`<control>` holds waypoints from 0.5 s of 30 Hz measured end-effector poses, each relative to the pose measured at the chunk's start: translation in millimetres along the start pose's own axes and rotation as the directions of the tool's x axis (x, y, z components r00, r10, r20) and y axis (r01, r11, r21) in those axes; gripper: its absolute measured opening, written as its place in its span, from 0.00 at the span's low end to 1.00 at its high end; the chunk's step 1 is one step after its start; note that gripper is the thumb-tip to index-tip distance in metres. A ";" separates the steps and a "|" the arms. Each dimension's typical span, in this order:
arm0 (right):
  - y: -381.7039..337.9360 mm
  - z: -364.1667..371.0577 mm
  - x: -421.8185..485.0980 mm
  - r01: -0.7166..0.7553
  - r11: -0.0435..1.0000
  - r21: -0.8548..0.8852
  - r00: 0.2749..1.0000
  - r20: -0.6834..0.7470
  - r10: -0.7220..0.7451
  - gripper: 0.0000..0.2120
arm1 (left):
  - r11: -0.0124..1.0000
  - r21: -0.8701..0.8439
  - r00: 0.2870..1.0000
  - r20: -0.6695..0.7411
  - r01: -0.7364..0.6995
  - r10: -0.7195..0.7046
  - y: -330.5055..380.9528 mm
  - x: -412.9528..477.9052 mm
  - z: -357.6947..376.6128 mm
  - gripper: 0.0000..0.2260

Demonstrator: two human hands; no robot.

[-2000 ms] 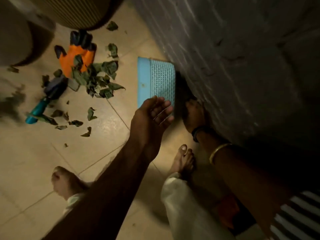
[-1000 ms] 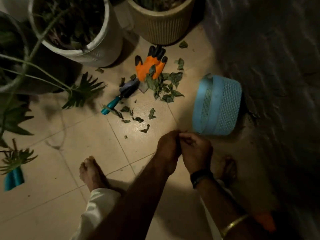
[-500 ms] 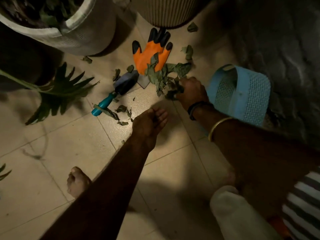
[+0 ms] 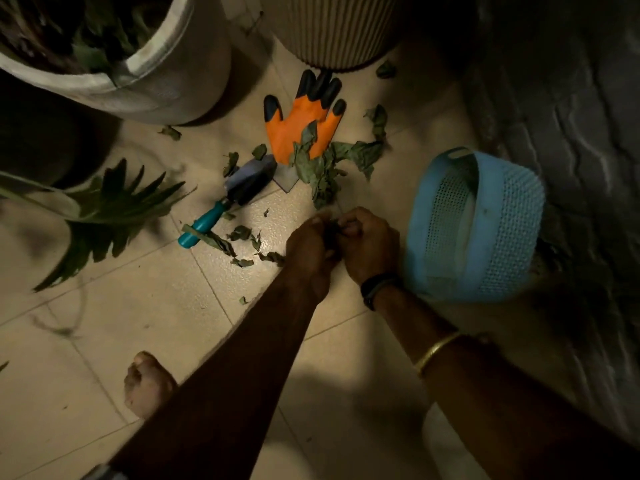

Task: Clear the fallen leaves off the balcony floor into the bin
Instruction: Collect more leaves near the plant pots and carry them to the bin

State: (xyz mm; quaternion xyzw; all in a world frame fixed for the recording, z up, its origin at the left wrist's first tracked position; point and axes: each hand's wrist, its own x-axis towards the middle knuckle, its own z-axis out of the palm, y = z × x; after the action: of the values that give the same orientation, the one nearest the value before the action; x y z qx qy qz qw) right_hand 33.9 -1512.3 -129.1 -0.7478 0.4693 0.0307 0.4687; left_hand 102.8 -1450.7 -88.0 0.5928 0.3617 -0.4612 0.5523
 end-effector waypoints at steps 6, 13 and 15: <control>-30.1 -32.7 22.1 -0.119 0.944 0.307 0.953 0.301 0.023 0.17 | 0.998 0.037 0.998 -0.045 -0.043 0.045 22.5 4.8 16.4 0.13; -25.3 -40.9 146.1 0.246 0.762 -0.598 0.965 0.078 -0.250 0.31 | 0.992 -0.128 0.998 -0.070 -0.001 -0.008 15.5 22.7 11.9 0.11; -10.2 -26.8 164.4 0.318 0.619 -0.719 0.944 0.179 -0.277 0.24 | 0.989 -0.149 0.999 -0.052 0.008 -0.016 8.4 27.7 8.4 0.11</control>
State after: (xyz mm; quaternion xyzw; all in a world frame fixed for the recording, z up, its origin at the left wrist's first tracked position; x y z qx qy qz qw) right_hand 122.5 -1641.2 -187.1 -0.9388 0.2740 0.1585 0.1361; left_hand 118.1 -1462.3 -111.2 0.5600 0.4129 -0.4204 0.5824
